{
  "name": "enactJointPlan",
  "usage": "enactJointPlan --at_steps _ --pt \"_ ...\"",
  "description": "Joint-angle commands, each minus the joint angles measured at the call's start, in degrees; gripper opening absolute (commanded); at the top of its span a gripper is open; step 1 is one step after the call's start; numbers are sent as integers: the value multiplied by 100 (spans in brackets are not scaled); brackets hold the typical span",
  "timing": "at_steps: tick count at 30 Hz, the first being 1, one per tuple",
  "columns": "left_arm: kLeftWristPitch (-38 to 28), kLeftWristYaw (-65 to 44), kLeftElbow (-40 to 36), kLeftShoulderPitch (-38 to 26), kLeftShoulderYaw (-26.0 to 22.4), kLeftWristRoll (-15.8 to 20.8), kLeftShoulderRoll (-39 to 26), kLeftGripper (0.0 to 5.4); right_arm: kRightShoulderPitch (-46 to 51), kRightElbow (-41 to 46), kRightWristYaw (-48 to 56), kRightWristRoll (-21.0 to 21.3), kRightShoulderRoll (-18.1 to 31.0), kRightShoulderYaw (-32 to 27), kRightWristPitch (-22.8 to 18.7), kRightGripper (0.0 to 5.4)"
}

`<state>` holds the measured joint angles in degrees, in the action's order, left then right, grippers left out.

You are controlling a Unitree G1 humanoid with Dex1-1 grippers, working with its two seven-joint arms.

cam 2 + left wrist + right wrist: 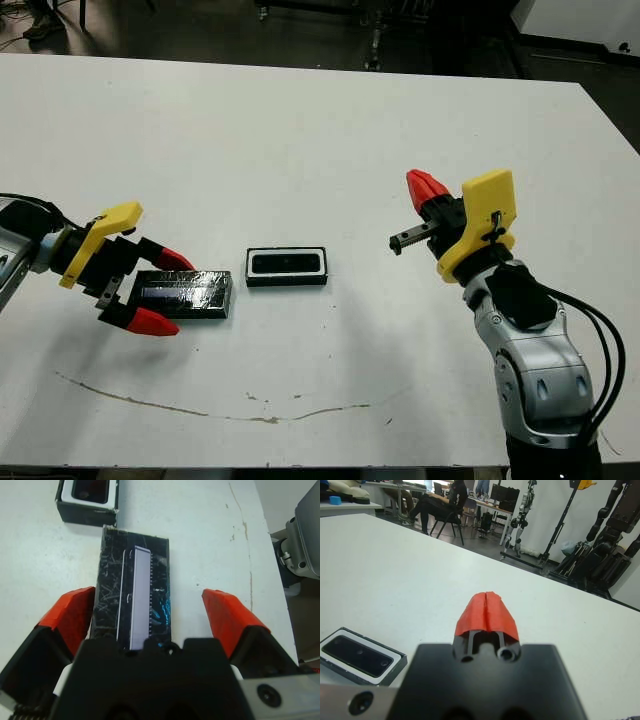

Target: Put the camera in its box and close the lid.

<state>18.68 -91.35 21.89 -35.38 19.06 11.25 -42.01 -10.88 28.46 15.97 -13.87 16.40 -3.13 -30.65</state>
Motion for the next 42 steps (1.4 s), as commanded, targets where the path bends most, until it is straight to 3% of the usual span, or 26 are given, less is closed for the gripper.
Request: enactJointPlan --at_steps 1,12,17,20,27,31,35,38,42 --pt "-29 -12 163 -45 37 -125 70 540 59 34 0 37 92 17 -78 2" --pt "207 729 -44 144 -300 -171 126 540 71 75 -25 49 85 27 -147 2" --pt "932 1271 -427 330 -429 -115 115 486 76 59 -19 6 55 7 -132 0" --pt "946 1126 -413 318 -391 -57 92 442 69 50 -7 22 70 18 -99 0" --pt "1219 161 -128 -161 210 -273 -128 344 36 35 -10 -13 60 -3 -138 0" --pt "777 -115 267 -512 794 74 -338 315 15 38 -6 -2 85 -3 -155 0" --pt "805 -115 514 -756 1073 255 -417 315 -4 70 -42 23 79 7 -218 0" --pt "787 -115 659 -852 908 145 -337 315 -18 81 -57 22 67 4 -269 0" --pt "560 285 733 -862 290 137 -188 315 -7 66 -38 -5 57 -14 -274 0"
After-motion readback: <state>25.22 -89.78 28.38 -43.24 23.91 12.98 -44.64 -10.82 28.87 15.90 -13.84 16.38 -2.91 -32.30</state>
